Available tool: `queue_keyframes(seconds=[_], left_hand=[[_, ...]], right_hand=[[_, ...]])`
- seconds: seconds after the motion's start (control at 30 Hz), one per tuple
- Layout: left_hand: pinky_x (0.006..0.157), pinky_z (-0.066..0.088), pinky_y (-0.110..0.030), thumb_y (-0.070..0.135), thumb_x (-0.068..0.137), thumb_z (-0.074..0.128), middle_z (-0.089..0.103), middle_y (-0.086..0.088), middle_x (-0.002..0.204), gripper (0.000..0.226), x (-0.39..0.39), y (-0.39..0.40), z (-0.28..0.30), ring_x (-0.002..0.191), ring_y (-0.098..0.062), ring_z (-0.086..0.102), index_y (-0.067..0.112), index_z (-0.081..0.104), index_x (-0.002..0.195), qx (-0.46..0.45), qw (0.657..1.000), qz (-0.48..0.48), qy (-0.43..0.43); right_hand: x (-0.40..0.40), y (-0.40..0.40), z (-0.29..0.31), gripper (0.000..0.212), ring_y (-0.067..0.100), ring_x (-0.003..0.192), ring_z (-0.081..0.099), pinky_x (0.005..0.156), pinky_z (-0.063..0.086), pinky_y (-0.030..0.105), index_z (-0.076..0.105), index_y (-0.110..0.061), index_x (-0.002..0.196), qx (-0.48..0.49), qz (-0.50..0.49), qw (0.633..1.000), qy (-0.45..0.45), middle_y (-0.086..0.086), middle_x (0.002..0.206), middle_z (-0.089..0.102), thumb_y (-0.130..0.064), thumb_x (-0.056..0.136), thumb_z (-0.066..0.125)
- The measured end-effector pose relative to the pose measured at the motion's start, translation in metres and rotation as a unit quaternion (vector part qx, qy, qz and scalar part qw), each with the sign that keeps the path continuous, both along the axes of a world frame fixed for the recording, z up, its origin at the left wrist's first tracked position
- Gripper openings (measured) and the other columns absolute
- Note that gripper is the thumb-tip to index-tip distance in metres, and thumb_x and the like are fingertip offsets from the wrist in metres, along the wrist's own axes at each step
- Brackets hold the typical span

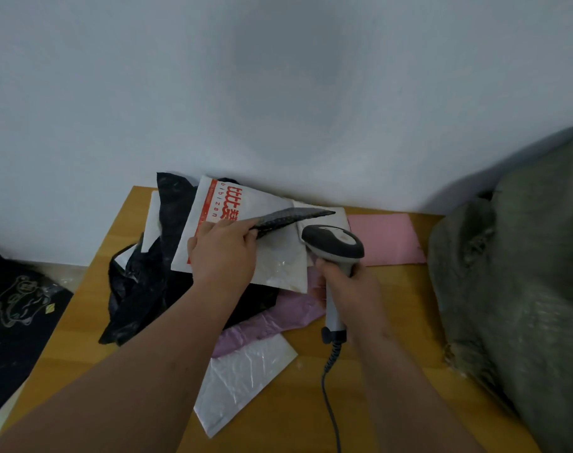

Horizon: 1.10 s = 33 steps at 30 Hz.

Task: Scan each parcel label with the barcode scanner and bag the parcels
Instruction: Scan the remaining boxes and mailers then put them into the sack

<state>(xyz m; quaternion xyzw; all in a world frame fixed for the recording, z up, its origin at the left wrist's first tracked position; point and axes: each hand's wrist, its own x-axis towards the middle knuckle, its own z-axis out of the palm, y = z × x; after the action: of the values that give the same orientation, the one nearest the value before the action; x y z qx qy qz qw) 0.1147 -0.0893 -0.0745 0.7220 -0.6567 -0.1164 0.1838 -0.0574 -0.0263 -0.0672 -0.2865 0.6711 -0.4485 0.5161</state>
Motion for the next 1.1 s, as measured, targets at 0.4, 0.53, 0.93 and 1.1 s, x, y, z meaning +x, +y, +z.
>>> queue_keyframes(seconds=[0.4, 0.53, 0.93, 1.1], left_hand=[[0.080, 0.047, -0.034, 0.031, 0.101, 0.046, 0.068, 0.000, 0.105, 0.029, 0.013, 0.067, 0.030, 0.086, -0.017, 0.053, 0.023, 0.068, 0.118, 0.001, 0.987, 0.037, 0.155], [0.079, 0.049, -0.031, 0.028, 0.101, 0.047, 0.066, -0.002, 0.103, 0.029, 0.017, 0.089, 0.039, 0.090, -0.020, 0.058, 0.015, 0.068, 0.118, 0.011, 0.970, 0.059, 0.236], [0.090, 0.055, -0.041, 0.013, 0.100, 0.047, 0.064, -0.005, 0.110, 0.024, 0.020, 0.145, 0.055, 0.100, -0.022, 0.063, 0.021, 0.059, 0.118, 0.042, 0.879, 0.111, 0.462], [0.066, 0.047, -0.021, 0.009, 0.101, 0.045, 0.063, -0.002, 0.110, 0.024, 0.009, 0.161, 0.054, 0.094, -0.014, 0.059, 0.018, 0.059, 0.118, 0.047, 0.872, 0.118, 0.473]], right_hand=[[0.012, 0.064, 0.024, 0.026, 0.016, 0.067, 0.069, 0.057, 0.053, 0.023, 0.063, -0.014, 0.116, -0.075, -0.015, 0.997, 0.000, 0.004, 0.077, 0.070, -0.020, 0.092, 0.068], [0.017, 0.086, 0.039, 0.026, 0.015, 0.063, 0.063, 0.052, 0.051, 0.019, 0.061, -0.009, 0.118, -0.090, -0.019, 0.995, -0.029, 0.009, 0.079, 0.065, -0.013, 0.093, 0.066], [0.022, 0.143, 0.058, 0.013, 0.021, 0.061, 0.056, 0.055, 0.048, 0.031, 0.060, -0.010, 0.089, -0.076, -0.027, 0.996, -0.037, 0.007, 0.069, 0.061, -0.022, 0.090, 0.066], [0.011, 0.158, 0.064, 0.024, 0.024, 0.059, 0.058, 0.052, 0.047, 0.030, 0.063, -0.002, 0.099, -0.083, -0.041, 0.993, -0.070, 0.011, 0.071, 0.062, -0.024, 0.089, 0.066]])
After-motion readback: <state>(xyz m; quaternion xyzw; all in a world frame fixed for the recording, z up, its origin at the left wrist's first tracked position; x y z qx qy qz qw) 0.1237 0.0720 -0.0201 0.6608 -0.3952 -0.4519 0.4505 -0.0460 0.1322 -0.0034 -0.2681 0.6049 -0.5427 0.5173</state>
